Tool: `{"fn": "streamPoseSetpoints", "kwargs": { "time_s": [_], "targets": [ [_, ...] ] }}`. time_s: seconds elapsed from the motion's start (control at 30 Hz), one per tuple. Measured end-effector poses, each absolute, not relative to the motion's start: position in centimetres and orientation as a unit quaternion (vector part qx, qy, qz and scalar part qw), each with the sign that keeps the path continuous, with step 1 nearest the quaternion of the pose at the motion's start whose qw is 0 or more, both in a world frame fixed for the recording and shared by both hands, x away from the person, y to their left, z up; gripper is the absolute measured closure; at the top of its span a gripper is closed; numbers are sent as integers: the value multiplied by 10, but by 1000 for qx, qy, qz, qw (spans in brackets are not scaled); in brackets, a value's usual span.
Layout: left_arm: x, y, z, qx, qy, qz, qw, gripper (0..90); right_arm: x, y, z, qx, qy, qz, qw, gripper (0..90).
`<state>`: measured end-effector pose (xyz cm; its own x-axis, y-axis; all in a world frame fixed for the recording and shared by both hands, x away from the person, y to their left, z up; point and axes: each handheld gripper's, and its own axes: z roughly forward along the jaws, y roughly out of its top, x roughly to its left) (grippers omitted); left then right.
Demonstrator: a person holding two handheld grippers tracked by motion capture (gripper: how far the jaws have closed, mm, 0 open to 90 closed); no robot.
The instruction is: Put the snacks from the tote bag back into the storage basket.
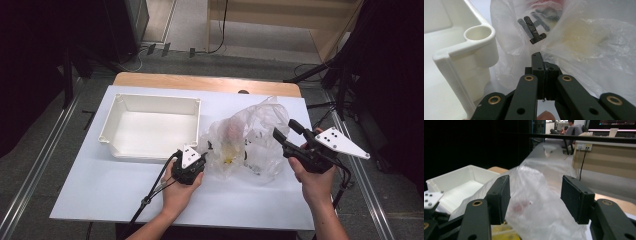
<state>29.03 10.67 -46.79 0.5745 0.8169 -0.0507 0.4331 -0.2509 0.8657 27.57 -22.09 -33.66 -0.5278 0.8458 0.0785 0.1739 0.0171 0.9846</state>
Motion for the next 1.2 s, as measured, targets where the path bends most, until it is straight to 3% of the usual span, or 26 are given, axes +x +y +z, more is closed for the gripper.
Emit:
{"fn": "streamPoseSetpoints", "kwargs": {
  "time_s": [0.4,0.63,0.77,1.03,1.2],
  "targets": [
    [289,107,-468,762,409,214,454,899,307,-220,-312,404,645,576,298,389],
    [289,107,-468,760,411,214,456,898,336,-212,-316,418,670,548,276,376],
    [289,107,-468,760,411,215,456,898,351,-206,-327,423,692,533,243,491],
    [289,107,-468,761,410,217,453,899,370,-195,-352,429,712,517,205,873],
    [291,107,-469,759,425,217,443,900,389,-187,-367,440,709,517,192,900]
  ]
}}
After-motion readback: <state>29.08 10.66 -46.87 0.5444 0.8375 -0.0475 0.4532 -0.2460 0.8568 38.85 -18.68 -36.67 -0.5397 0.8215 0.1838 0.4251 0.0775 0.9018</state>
